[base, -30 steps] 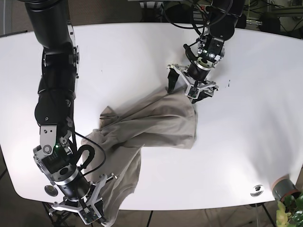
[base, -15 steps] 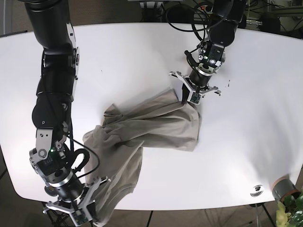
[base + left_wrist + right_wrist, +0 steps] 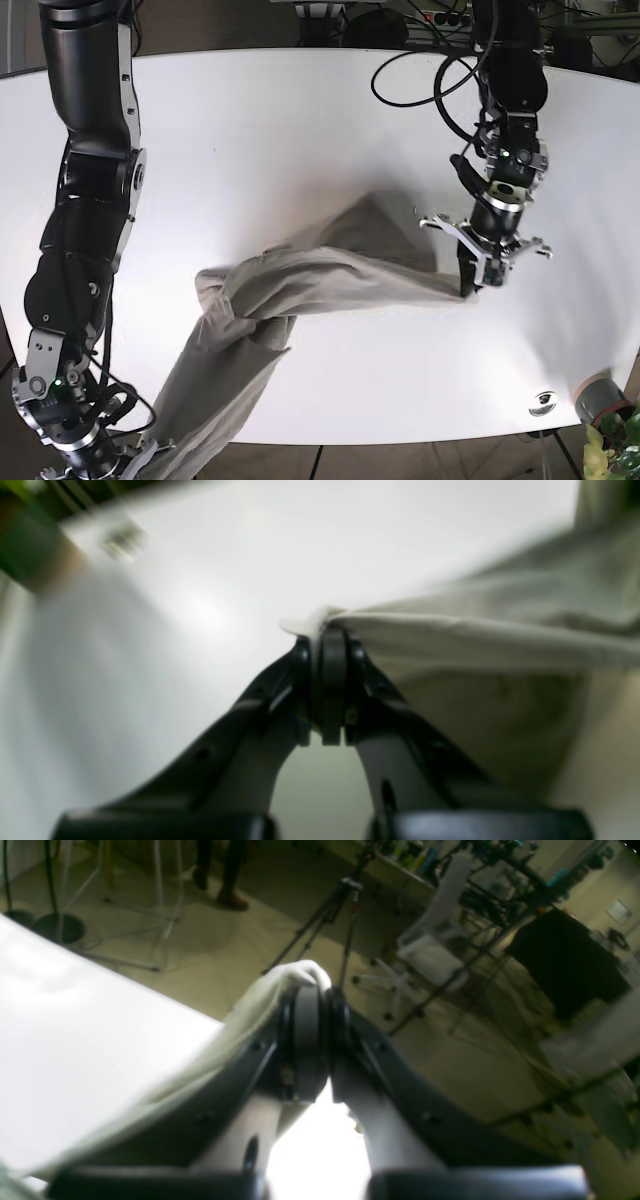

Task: Fold the T-shirt properly
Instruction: 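Grasp the shirt hem with the left gripper and lift it, then stretch the shirt between both grippers and lay it flat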

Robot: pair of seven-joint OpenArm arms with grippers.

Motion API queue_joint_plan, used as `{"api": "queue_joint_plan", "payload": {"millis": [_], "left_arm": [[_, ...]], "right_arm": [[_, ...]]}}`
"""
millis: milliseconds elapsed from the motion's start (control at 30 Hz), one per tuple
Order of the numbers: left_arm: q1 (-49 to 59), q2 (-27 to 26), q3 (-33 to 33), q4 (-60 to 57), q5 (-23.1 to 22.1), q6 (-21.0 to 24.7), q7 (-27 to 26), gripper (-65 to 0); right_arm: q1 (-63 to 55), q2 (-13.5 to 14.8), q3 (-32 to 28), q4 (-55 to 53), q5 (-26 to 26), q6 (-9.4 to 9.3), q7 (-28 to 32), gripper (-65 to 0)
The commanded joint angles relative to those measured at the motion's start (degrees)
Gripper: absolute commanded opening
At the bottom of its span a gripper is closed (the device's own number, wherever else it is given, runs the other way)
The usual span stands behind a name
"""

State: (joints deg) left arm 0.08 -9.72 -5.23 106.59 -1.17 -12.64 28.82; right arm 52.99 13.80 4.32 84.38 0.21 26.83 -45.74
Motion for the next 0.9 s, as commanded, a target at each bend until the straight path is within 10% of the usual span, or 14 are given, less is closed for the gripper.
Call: {"api": "queue_joint_plan", "payload": {"millis": [0, 433, 867], "left_arm": [[-4.2, -0.2, -3.9, 3.6, -0.2, -3.0, 2.5, -65.0], [-36.0, -4.7, -18.1, 4.6, 0.0, -14.7, 26.6, -65.0], [-45.8, -7.8, -18.4, 4.1, -0.1, -15.1, 30.7, -65.0]], "right_arm": [[5.2, 0.7, 0.3, -1.9, 0.5, -0.68, 1.7, -62.9], [21.8, 2.3, 0.3, -15.2, 0.5, -0.68, 1.8, -62.9], [21.2, 2.6, 6.9, -15.1, 0.9, -0.32, -1.0, -62.9]]}}
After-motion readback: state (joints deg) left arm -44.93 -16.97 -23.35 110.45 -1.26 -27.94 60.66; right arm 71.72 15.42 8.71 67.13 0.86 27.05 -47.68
